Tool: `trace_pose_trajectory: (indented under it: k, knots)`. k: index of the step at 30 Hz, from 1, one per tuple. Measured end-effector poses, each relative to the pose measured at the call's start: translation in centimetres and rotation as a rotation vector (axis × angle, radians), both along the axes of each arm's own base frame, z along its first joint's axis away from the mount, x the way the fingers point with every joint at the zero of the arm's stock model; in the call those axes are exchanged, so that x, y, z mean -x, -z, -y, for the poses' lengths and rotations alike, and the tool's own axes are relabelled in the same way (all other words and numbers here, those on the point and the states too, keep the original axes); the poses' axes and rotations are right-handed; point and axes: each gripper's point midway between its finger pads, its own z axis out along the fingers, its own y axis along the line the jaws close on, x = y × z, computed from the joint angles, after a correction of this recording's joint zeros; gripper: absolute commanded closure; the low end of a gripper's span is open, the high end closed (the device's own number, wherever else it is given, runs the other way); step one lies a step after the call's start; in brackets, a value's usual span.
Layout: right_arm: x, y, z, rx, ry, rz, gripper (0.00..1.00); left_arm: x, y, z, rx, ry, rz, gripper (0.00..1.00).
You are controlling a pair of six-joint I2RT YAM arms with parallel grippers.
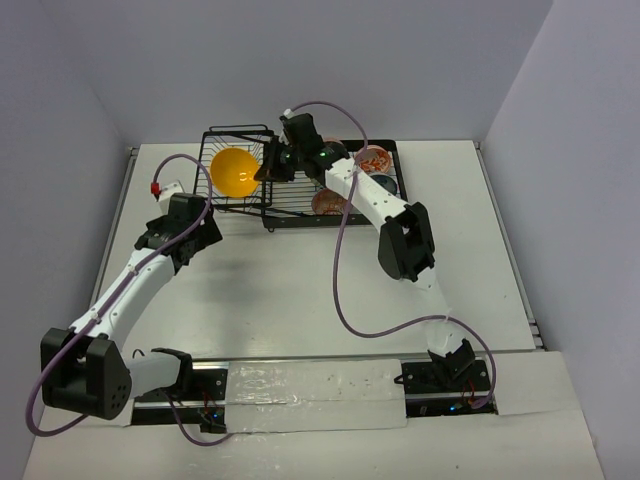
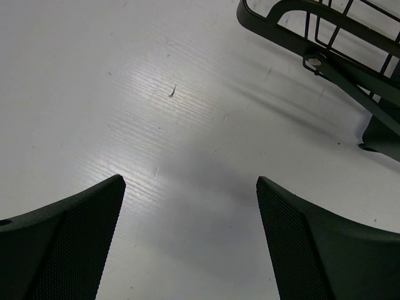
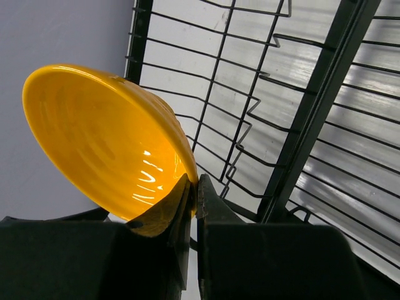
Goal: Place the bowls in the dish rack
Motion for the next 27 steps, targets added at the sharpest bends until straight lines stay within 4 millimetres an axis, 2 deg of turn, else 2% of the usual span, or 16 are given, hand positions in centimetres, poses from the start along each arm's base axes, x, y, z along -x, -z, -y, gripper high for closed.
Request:
trace_pose_trajectory:
  k: [10, 17, 27]
  knots:
    - [-1.0, 0.4, 0.7, 0.021, 0.048, 0.011, 1.0, 0.1, 0.2, 0.1, -0.003, 0.005, -0.011, 0.09]
    - [-1.8, 2.0, 0.8, 0.034, 0.073, 0.002, 1.0, 0.2, 0.3, 0.3, -0.004, 0.012, -0.015, 0.09]
    - [-1.9, 2.1, 0.5, 0.027, 0.057, 0.01, 0.97, 0.2, 0.7, 0.4, -0.008, 0.015, -0.03, 0.08]
